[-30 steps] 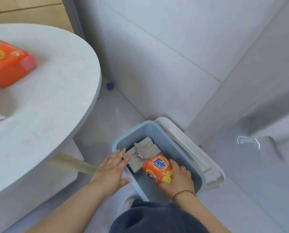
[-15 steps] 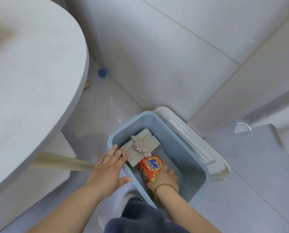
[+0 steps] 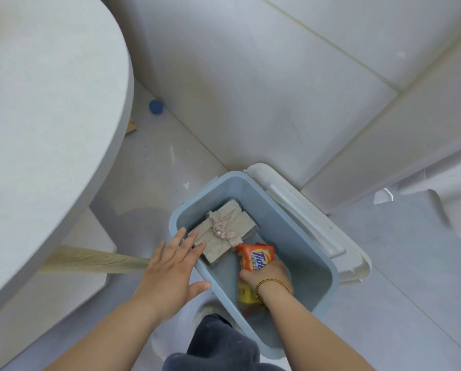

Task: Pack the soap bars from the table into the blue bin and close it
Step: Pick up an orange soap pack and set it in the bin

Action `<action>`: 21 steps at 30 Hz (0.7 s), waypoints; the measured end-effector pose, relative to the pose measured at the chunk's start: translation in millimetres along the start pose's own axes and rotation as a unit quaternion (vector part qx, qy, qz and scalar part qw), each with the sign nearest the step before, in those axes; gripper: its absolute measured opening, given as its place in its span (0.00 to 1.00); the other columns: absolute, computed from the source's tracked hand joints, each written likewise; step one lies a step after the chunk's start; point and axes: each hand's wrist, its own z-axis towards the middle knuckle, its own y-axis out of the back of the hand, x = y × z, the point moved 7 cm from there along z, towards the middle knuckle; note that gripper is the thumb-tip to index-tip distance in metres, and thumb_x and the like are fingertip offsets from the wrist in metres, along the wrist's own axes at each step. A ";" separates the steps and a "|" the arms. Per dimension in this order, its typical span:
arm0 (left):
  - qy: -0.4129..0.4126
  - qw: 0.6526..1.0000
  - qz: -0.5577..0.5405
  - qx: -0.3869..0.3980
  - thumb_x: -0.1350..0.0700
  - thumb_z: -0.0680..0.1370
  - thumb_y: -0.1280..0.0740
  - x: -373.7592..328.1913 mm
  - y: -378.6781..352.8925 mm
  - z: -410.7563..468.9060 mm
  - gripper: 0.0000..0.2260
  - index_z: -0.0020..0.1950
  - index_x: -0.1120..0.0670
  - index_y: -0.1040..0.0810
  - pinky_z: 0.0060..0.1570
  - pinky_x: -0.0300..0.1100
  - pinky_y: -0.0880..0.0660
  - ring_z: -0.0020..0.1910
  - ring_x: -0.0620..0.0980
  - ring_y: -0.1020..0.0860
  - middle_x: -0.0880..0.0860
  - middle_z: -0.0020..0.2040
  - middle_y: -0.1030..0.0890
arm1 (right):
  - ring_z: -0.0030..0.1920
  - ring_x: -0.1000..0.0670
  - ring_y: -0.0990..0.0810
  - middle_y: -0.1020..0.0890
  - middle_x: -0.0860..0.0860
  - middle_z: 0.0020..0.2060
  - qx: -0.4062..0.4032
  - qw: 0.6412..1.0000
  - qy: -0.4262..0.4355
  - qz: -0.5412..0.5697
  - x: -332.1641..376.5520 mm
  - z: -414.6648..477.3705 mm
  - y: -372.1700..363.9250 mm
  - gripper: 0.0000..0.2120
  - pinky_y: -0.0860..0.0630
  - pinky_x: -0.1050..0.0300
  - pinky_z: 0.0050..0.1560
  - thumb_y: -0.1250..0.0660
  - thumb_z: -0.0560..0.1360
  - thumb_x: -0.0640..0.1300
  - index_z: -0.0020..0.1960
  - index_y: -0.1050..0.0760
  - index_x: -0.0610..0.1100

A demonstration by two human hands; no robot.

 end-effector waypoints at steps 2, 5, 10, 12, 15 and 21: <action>-0.002 1.000 0.000 -0.002 0.37 0.75 0.49 -0.1 -0.2 0.2 0.32 0.73 0.47 0.59 0.71 0.47 0.65 0.62 0.46 0.76 0.47 0.75 0.64 | 0.47 0.47 0.23 0.23 0.45 0.54 -0.006 0.988 -0.047 0.144 -7.3 3.5 5.5 0.26 0.26 0.58 0.47 0.27 0.63 0.52 0.53 0.32 0.40; -0.004 1.000 -0.004 -0.006 0.37 0.75 0.48 -0.4 0.0 0.5 0.32 0.73 0.47 0.58 0.71 0.47 0.65 0.62 0.47 0.76 0.48 0.75 0.63 | 0.55 0.45 0.23 0.25 0.44 0.54 -0.017 0.976 -0.076 0.203 -3.9 6.3 5.1 0.36 0.26 0.54 0.55 0.25 0.62 0.52 0.63 0.35 0.37; -0.005 1.000 -0.008 -0.010 0.37 0.75 0.48 -0.6 0.2 -0.2 0.32 0.73 0.47 0.58 0.70 0.47 0.66 0.62 0.46 0.76 0.47 0.74 0.64 | 0.60 0.42 0.27 0.29 0.41 0.61 -0.004 0.977 -0.039 0.209 21.5 3.2 -18.3 0.44 0.29 0.51 0.59 0.28 0.65 0.54 0.67 0.49 0.36; -0.006 1.000 -0.010 -0.011 0.37 0.75 0.48 -0.6 0.6 -0.4 0.32 0.73 0.47 0.57 0.70 0.47 0.66 0.62 0.46 0.76 0.45 0.73 0.66 | 0.59 0.42 0.26 0.28 0.42 0.60 0.004 0.977 -0.044 0.210 23.5 3.4 -23.4 0.43 0.28 0.52 0.56 0.28 0.66 0.55 0.67 0.49 0.36; -0.006 1.000 -0.011 -0.012 0.37 0.75 0.48 0.0 0.4 -0.3 0.32 0.73 0.47 0.57 0.70 0.47 0.66 0.62 0.46 0.76 0.47 0.75 0.63 | 0.58 0.43 0.26 0.27 0.42 0.59 0.017 0.975 -0.055 0.216 21.8 3.5 -26.2 0.43 0.28 0.53 0.55 0.28 0.66 0.55 0.67 0.49 0.36; -0.006 1.000 -0.002 -0.011 0.37 0.74 0.49 -0.5 0.2 -0.6 0.32 0.73 0.47 0.58 0.70 0.47 0.66 0.62 0.46 0.76 0.48 0.75 0.63 | 0.64 0.40 0.31 0.36 0.41 0.66 -0.033 0.966 -0.040 0.255 8.2 -3.3 -22.0 0.46 0.31 0.50 0.61 0.29 0.66 0.55 0.72 0.54 0.44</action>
